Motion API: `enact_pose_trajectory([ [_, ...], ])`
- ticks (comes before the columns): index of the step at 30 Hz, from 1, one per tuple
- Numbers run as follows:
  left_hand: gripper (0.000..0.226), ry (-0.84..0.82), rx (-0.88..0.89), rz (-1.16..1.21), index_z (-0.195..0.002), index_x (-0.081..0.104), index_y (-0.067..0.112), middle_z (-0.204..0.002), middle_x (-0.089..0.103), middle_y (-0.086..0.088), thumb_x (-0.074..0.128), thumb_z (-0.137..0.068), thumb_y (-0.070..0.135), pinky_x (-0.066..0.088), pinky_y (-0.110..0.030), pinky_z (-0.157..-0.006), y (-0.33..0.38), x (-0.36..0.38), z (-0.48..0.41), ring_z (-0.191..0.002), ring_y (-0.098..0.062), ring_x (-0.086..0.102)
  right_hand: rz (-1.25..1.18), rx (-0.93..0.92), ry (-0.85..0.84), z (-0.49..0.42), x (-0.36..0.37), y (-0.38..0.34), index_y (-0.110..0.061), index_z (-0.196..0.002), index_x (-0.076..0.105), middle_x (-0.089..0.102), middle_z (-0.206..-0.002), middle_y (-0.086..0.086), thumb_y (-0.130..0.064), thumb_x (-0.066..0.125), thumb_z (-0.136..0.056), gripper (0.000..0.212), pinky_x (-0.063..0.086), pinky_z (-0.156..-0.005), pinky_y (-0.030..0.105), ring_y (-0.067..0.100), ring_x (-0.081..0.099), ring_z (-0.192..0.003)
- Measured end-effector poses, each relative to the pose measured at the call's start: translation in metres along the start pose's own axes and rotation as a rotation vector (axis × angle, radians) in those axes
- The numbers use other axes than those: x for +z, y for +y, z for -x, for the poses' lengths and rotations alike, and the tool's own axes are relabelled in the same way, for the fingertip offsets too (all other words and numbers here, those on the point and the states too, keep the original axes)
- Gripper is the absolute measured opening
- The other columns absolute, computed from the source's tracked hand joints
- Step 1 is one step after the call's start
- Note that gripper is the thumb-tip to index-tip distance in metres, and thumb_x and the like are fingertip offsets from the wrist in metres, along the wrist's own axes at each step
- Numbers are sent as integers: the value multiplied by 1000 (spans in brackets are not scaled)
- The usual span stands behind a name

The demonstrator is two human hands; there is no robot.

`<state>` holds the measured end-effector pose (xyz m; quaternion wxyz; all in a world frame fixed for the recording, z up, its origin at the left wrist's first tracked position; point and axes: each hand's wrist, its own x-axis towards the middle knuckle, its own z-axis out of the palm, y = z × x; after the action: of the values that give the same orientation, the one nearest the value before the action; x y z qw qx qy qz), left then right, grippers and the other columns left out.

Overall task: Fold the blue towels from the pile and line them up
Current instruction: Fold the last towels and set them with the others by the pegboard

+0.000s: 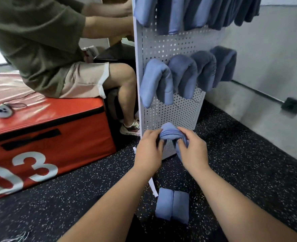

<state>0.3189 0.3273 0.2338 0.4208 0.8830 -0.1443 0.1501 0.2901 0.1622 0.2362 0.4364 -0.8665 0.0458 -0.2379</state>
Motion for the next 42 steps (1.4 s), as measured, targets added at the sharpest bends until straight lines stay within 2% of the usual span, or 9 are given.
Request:
enact_pose_trajectory([
  [6,27,246,70,-4,-129,70,16,-115,65,3,67,-102,21,50,-34,-96,13,-20,-20,-108,-18,63,-34,-69,67,-27,-1,-23,-27,-126,71,72,-110,-12,-8,67,-98,35,52,-89,24,8,67,-99],
  [10,29,319,77,-16,-132,70,16,-117,64,3,65,-105,23,50,-36,-99,10,-16,-27,-111,-18,61,-50,-123,102,-45,7,-30,-26,-127,73,70,-112,-14,-5,66,-97,38,46,-91,12,4,65,-100],
  [13,29,355,66,-53,-133,71,17,-117,64,4,65,-105,23,50,-36,-95,2,-9,-32,-108,-18,58,-37,-69,117,-57,15,-31,-31,-126,74,72,-108,-15,-9,68,-96,37,42,-84,4,2,64,-95],
  [17,28,384,20,-86,-130,73,20,-115,65,5,66,-104,23,51,-40,-92,-11,1,-40,-106,-17,57,-26,42,93,-67,26,-25,-33,-126,73,76,-104,-11,-16,72,-98,33,51,-81,22,9,69,-91],
  [23,28,469,-17,-30,-130,75,21,-115,65,6,69,-103,24,51,-38,-97,-18,13,-53,-109,-18,59,-50,98,140,-80,44,-20,-30,-122,72,75,-97,-10,-20,70,-99,25,54,-75,26,10,69,-85],
  [29,28,465,-136,-12,-128,75,29,-112,63,7,73,-100,27,54,-40,-89,-35,24,-65,-103,-18,62,95,91,99,-92,58,-4,-29,-123,75,78,-94,-1,-30,72,-97,26,59,-77,35,22,71,-84],
  [33,26,411,-153,0,-124,76,27,-108,64,8,75,-98,31,55,-35,-81,-46,28,-63,-95,-12,63,195,74,58,-96,67,7,-30,-126,75,79,-100,-2,-35,72,-97,30,60,-77,37,23,72,-91],
  [37,26,422,-153,10,-122,78,24,-100,65,10,77,-97,32,44,-23,-75,-43,31,-66,-83,-4,56,201,58,60,-95,73,14,-28,-129,75,79,-110,1,-34,69,-100,30,57,-78,38,27,71,-96],
  [42,27,382,-157,-5,-120,77,25,-99,66,12,74,-98,40,55,-35,-72,-52,41,-62,-83,-9,64,287,-19,15,-85,79,21,-28,-127,74,77,-114,-2,-37,65,-103,28,47,-71,34,27,70,-94],
])
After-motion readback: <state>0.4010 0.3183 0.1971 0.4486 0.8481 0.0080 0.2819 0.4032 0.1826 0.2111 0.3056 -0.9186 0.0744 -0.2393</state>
